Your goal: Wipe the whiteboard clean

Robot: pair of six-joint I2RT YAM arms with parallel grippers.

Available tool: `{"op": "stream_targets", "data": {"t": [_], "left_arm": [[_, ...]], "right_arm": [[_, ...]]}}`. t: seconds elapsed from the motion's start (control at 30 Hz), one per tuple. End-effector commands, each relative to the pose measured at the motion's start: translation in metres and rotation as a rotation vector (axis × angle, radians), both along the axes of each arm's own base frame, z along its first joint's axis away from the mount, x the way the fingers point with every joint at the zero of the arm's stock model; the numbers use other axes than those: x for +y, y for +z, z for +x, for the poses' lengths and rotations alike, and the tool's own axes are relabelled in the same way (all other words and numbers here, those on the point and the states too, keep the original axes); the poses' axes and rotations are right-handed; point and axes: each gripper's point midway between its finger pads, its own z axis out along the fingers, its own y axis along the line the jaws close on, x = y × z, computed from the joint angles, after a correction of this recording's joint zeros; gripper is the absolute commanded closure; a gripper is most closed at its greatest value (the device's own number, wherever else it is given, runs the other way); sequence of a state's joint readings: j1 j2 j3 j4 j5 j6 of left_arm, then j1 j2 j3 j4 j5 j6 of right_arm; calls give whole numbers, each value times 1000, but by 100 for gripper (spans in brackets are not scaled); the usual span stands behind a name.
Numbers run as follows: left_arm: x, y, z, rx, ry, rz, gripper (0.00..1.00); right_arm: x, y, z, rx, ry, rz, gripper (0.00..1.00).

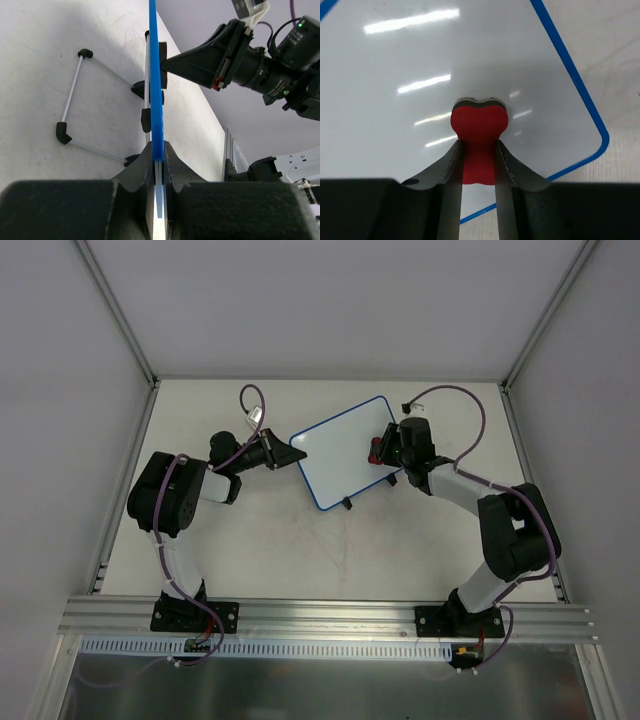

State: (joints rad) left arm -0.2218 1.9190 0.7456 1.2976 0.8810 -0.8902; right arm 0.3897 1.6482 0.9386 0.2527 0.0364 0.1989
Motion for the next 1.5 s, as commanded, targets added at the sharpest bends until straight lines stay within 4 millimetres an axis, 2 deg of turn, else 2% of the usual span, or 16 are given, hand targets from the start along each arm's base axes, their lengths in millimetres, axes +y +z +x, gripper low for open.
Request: {"op": "stream_targets", "data": {"t": [0.0, 0.07, 0.1, 0.2, 0.33, 0.43, 0.67, 0.87, 1.0, 1.03, 1.13, 1.33, 1.37, 1.47], "left_arm": [[-10, 24, -14, -172, -94, -25, 100], [-10, 24, -15, -170, -94, -25, 100], [-10, 25, -14, -173, -91, -26, 100], [-10, 25, -15, -173, -93, -26, 100], [-9, 24, -14, -172, -90, -26, 100], [-9, 23, -15, -170, -91, -25, 100], [-10, 23, -14, -170, -91, -26, 100], [-10, 24, -14, -170, -91, -27, 100], [-10, 23, -14, -170, -90, -26, 100], [-10, 23, -13, -170, -90, -26, 100], [-10, 24, -13, -172, -91, -27, 100], [-9, 24, -13, -169, -90, -28, 100], [-10, 24, -13, -170, -91, -28, 100], [-10, 25, -14, -171, -93, -29, 100]], "right_arm": [[-25, -55, -33, 161, -110, -39, 100], [-26, -63, -37, 168, -123, -29, 100], [-29, -73, -44, 190, -127, -34, 100], [-28, -82, -47, 210, -131, -27, 100], [-28, -79, -48, 202, -132, -16, 100], [-34, -79, -56, 208, -153, -28, 100], [-50, -64, -79, 189, -209, -35, 100], [-43, -31, -83, 104, -158, -36, 100], [-22, -3, -88, 19, -62, -70, 100], [-13, 8, -88, -6, -26, -60, 100], [12, 22, -89, -42, 90, -41, 100], [54, 36, -76, -119, 272, -45, 100], [61, 47, -70, -146, 284, -45, 100], [76, 47, -61, -145, 315, -60, 100]]}}
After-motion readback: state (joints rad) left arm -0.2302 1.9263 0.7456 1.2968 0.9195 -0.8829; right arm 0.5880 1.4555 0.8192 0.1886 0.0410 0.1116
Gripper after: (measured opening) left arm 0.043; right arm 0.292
